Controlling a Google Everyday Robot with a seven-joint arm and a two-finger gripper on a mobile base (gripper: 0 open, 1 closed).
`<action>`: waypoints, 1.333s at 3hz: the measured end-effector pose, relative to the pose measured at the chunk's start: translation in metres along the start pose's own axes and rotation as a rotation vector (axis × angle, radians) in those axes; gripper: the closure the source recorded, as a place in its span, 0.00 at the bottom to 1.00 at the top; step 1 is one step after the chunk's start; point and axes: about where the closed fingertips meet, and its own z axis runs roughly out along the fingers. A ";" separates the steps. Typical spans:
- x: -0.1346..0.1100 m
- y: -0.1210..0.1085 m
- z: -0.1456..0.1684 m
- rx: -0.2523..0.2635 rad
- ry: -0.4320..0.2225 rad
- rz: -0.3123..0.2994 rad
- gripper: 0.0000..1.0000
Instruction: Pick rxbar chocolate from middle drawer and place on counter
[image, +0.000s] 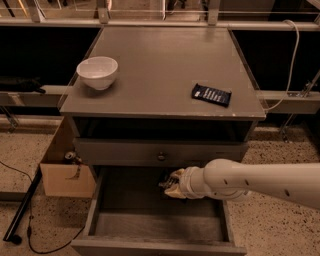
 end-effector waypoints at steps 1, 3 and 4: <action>0.000 0.000 0.000 0.000 0.000 0.000 1.00; -0.002 0.012 -0.046 0.094 0.009 -0.043 1.00; -0.027 0.001 -0.084 0.185 0.006 -0.115 1.00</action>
Offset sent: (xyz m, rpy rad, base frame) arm -0.0245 -0.0172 0.0345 -0.0408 -0.0955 -0.0267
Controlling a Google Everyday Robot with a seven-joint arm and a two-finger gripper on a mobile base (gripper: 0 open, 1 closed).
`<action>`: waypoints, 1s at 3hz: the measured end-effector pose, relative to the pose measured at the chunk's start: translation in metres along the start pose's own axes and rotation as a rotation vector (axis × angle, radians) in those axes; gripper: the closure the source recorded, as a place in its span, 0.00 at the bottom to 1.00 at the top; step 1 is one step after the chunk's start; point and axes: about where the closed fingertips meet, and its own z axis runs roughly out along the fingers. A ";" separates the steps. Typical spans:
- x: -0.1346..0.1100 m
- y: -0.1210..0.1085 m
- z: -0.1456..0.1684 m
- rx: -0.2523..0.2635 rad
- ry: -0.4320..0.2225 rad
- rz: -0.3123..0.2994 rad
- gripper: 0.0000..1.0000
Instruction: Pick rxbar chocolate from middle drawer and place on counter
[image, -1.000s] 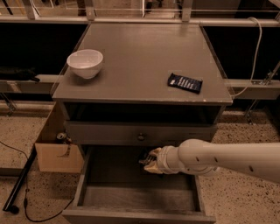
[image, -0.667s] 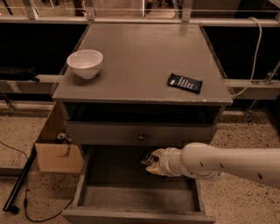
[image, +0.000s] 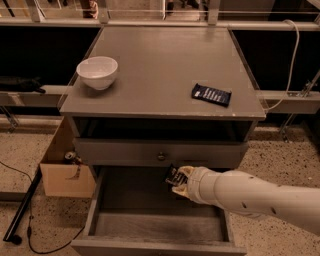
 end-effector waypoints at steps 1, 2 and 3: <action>-0.044 -0.036 -0.035 0.076 -0.026 -0.095 1.00; -0.101 -0.078 -0.075 0.118 -0.090 -0.168 1.00; -0.135 -0.101 -0.106 0.143 -0.127 -0.206 1.00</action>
Offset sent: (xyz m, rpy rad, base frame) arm 0.0440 0.0265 0.1983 -0.0085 -0.2548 0.1308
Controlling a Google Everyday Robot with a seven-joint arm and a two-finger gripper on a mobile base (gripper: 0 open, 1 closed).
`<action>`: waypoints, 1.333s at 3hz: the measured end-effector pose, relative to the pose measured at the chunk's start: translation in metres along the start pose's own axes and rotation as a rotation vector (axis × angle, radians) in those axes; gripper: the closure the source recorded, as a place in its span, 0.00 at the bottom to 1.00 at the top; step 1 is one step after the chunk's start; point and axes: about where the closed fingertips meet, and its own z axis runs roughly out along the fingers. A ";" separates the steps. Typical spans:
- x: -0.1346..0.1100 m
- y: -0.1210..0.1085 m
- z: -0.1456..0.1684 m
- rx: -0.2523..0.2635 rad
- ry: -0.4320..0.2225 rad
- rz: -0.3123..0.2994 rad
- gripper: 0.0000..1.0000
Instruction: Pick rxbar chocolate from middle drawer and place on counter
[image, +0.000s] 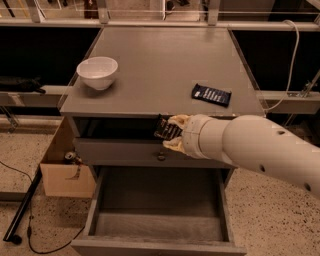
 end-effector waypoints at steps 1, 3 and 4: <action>0.000 0.000 0.000 0.000 0.000 0.000 1.00; -0.029 -0.040 0.014 0.021 -0.031 -0.070 1.00; -0.073 -0.108 0.053 -0.019 -0.048 -0.169 1.00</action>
Offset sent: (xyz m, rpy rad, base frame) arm 0.0289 0.0175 0.0229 -0.0075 -0.0470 0.0311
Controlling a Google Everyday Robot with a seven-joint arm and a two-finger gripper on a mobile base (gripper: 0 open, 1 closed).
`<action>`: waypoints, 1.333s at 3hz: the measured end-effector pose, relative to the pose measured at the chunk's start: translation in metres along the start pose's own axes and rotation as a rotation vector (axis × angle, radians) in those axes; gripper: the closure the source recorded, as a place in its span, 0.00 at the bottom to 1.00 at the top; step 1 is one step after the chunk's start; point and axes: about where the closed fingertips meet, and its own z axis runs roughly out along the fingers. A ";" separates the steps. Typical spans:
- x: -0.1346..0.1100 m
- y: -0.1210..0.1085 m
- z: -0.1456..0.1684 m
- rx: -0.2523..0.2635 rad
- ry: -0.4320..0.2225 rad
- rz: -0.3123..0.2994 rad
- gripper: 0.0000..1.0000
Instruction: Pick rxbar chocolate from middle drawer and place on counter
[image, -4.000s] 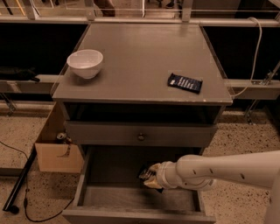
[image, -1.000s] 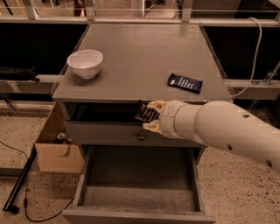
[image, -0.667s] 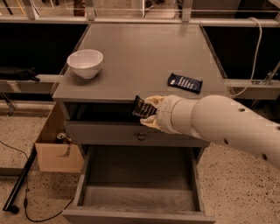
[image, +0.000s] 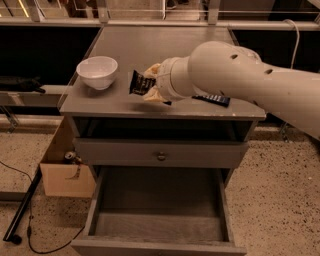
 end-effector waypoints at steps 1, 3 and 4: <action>0.000 -0.002 -0.001 0.005 0.004 -0.006 1.00; 0.014 -0.020 0.002 0.042 0.050 -0.029 1.00; 0.024 -0.030 0.002 0.066 0.071 -0.036 1.00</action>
Offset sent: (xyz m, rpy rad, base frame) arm 0.0179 -0.0080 0.0047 -0.0468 -0.0448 -0.0288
